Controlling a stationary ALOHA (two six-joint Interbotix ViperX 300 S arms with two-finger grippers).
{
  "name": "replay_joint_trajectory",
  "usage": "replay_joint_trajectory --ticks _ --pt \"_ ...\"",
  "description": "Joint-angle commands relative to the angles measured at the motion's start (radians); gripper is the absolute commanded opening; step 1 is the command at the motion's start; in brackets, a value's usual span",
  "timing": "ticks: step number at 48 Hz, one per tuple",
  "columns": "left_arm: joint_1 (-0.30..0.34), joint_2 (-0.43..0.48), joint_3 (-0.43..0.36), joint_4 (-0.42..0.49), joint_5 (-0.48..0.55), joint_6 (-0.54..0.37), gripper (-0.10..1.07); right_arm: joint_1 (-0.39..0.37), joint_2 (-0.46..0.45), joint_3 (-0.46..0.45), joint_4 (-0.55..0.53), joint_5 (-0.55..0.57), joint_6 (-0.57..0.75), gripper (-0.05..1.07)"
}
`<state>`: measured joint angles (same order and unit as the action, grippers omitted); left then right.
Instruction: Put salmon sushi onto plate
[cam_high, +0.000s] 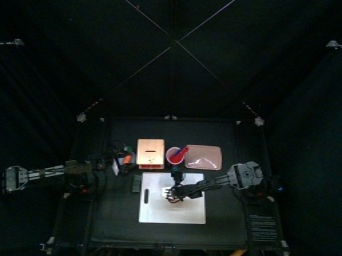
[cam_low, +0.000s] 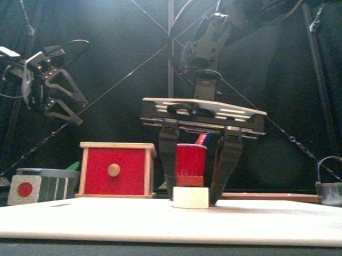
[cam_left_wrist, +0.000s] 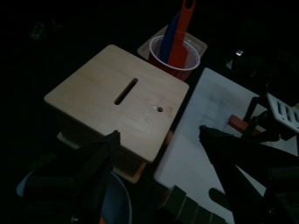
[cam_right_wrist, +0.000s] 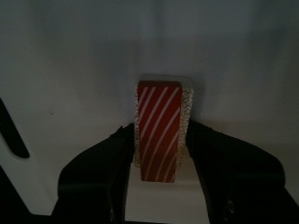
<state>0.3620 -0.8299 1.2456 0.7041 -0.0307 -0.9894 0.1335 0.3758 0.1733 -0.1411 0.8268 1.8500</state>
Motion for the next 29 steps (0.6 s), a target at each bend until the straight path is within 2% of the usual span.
replay_joint_trajectory --ticks 1,8,14,20,24,29 --pt "0.003 0.002 -0.012 -0.011 -0.008 0.0 1.03 -0.005 -0.06 0.011 -0.038 0.003 -0.002 0.68" --pt "0.003 0.003 -0.017 -0.058 -0.008 0.002 1.03 -0.008 -0.218 0.1 -0.101 0.035 -0.06 0.68" --pt "0.015 0.002 -0.028 -0.066 -0.008 0.002 1.03 -0.063 -0.388 0.261 -0.103 0.106 -0.163 0.68" --pt "0.028 0.003 -0.037 -0.094 -0.008 -0.002 1.03 -0.209 -0.568 0.454 -0.12 0.106 -0.267 0.68" --pt "0.032 0.002 -0.032 -0.098 -0.009 0.0 1.03 -0.344 -0.672 0.572 -0.13 0.095 -0.341 0.67" --pt "0.04 0.003 -0.029 -0.101 -0.008 0.0 1.03 -0.502 -0.773 0.703 -0.147 0.017 -0.439 0.67"
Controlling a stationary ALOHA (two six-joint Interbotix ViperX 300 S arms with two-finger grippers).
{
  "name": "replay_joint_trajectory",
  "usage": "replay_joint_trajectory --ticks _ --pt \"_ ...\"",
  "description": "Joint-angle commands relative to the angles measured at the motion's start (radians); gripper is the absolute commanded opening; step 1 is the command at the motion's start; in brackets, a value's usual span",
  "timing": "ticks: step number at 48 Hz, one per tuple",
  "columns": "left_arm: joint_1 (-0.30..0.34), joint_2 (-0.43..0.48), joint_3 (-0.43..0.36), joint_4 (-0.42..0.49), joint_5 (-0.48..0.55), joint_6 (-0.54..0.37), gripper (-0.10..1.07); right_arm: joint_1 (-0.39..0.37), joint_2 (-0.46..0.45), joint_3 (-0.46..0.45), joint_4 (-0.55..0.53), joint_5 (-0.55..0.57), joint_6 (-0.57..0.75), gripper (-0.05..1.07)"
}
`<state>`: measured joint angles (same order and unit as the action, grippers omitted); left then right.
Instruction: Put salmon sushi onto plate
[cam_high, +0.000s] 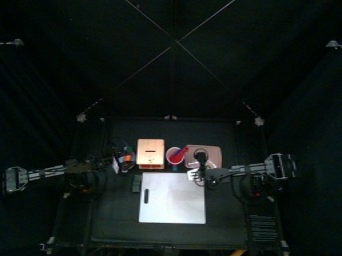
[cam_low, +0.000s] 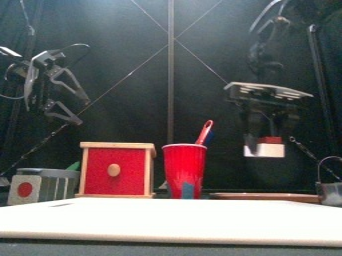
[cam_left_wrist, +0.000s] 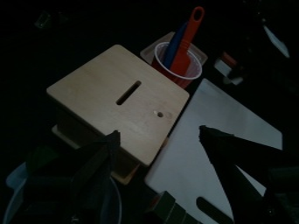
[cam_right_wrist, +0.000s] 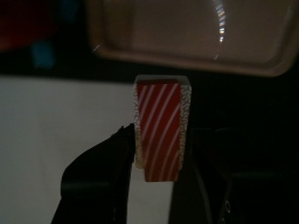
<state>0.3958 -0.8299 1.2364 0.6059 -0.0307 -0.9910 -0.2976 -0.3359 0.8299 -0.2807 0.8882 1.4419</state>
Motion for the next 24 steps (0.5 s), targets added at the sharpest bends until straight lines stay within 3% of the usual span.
replay_joint_trajectory --ticks 1,6,12,19,24 --pt "0.006 0.002 -0.02 -0.003 -0.008 0.002 1.03 -0.087 -0.071 0.063 -0.009 -0.066 -0.041 0.67" --pt "0.006 0.002 -0.02 -0.015 -0.008 -0.002 1.03 -0.187 -0.094 0.152 -0.008 -0.236 -0.097 0.67" --pt "0.006 0.003 -0.023 -0.035 -0.003 0.0 1.03 -0.259 -0.025 0.204 -0.02 -0.385 -0.101 0.68" --pt "0.017 0.002 -0.031 -0.06 -0.002 0.0 1.03 -0.278 0.089 0.173 -0.035 -0.388 -0.107 0.69" --pt "0.017 0.002 -0.032 -0.072 -0.002 0.0 1.03 -0.278 0.12 0.15 -0.058 -0.393 -0.124 0.78"
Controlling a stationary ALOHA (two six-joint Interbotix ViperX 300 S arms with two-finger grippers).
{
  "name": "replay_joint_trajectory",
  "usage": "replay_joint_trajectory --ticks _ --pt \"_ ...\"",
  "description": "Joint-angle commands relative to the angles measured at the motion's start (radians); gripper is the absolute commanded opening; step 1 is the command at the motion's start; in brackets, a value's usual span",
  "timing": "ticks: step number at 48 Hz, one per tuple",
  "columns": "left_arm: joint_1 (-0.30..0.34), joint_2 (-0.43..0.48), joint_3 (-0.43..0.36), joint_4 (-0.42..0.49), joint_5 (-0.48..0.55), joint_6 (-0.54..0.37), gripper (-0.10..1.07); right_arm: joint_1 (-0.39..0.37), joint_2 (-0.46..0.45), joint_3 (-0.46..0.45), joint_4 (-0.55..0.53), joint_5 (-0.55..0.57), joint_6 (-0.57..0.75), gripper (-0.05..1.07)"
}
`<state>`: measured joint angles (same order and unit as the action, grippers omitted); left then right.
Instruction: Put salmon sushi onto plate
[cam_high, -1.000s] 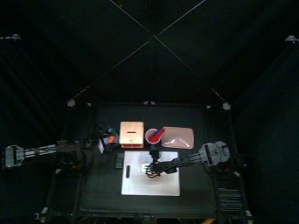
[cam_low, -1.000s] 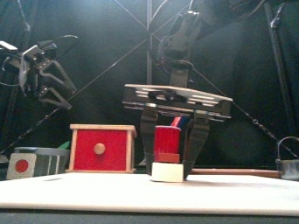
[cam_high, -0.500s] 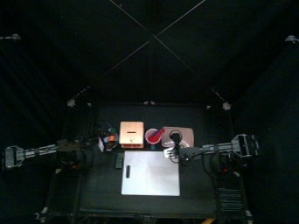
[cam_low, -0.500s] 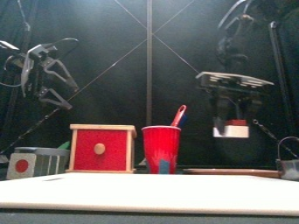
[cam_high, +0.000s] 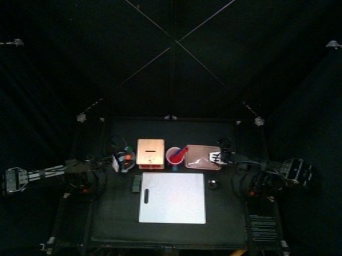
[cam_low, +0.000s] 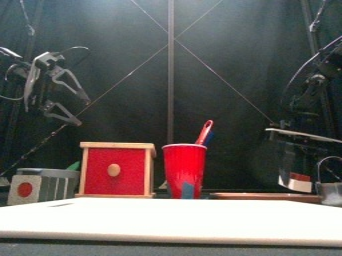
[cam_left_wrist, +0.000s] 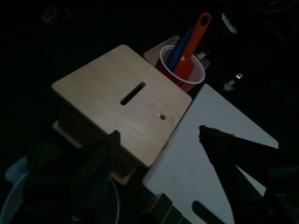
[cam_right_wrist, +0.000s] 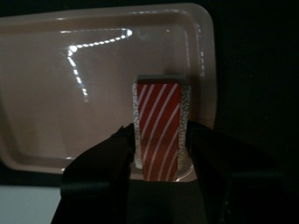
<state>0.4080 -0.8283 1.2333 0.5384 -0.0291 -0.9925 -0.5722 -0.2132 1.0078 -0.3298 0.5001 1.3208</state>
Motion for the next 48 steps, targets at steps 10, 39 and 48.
replay_joint_trajectory --ticks 10,39,48 --pt "0.006 0.002 -0.043 -0.037 -0.003 0.0 1.03 0.044 -0.04 -0.054 -0.041 0.034 -0.009 1.01" --pt "0.071 0.002 -0.044 -0.158 0.035 0.006 1.03 0.147 -0.535 0.092 -0.261 -0.259 0.005 1.0" --pt "0.086 0.0 -0.026 -0.153 0.041 0.008 1.03 0.144 -0.522 0.072 -0.27 -0.276 -0.012 1.0"
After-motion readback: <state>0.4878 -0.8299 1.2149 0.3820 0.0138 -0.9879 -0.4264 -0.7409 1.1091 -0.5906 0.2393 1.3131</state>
